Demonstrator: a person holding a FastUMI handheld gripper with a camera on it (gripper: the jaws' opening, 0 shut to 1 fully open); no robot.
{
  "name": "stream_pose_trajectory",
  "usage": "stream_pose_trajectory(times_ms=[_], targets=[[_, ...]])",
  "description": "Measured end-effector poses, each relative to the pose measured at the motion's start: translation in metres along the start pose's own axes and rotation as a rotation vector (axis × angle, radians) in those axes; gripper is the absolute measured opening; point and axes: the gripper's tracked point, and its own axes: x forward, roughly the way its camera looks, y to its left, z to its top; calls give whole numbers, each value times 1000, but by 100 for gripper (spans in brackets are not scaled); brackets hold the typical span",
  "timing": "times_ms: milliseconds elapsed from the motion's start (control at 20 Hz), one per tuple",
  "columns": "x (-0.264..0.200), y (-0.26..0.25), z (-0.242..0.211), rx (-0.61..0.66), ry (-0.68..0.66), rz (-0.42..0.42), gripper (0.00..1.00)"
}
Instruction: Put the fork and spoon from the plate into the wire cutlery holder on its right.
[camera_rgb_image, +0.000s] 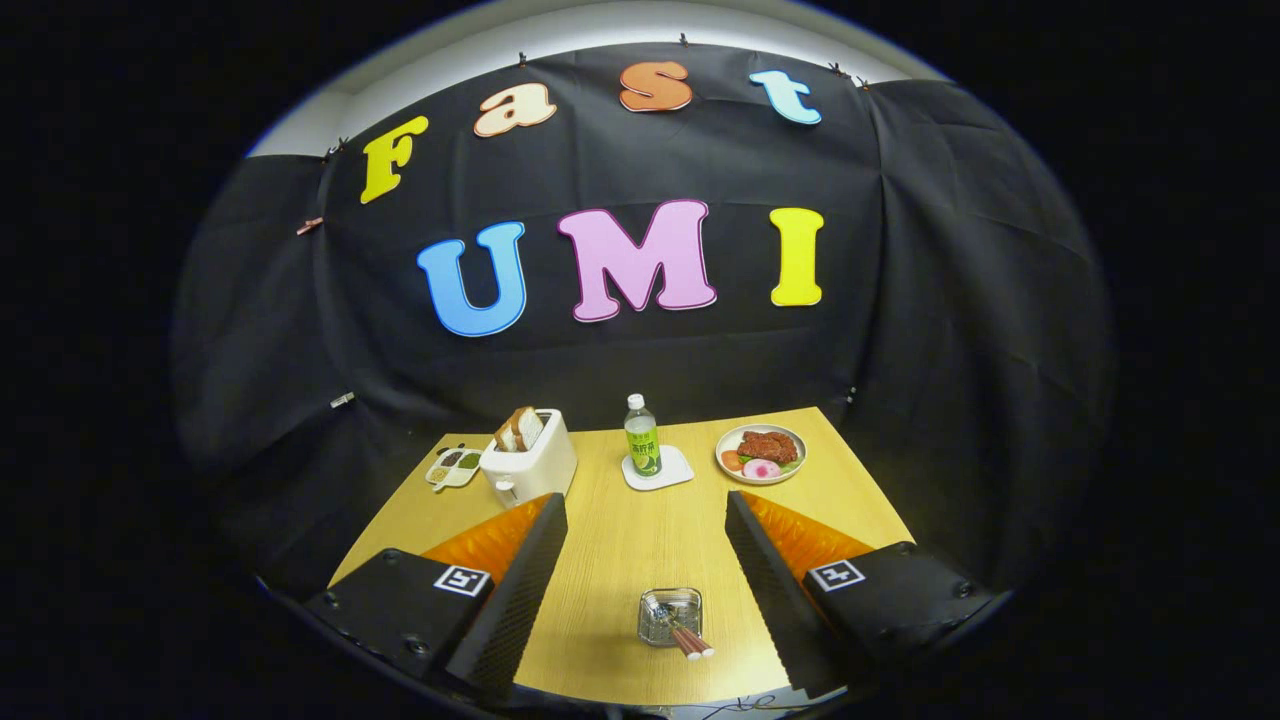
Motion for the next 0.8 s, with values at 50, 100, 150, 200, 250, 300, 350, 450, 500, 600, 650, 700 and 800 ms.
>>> stream_pose_trajectory(times_ms=[50,100,150,200,250,300,350,450,500,600,650,700,800], targets=[[1,0,-2,-10,6,-4,99],[2,-1,-4,-14,11,-4,99],[1,0,-5,-13,15,-2,99],[3,1,-4,-13,19,0,99],[4,1,-5,-13,21,1,99],[4,1,-4,-15,22,4,99],[5,2,-3,-17,20,6,99],[6,0,-3,-27,20,3,99],[8,1,-3,-30,21,3,99],[10,1,-1,-29,19,5,99],[10,1,0,-30,18,5,99],[10,1,0,-33,20,4,99],[9,0,1,-36,22,2,99]])
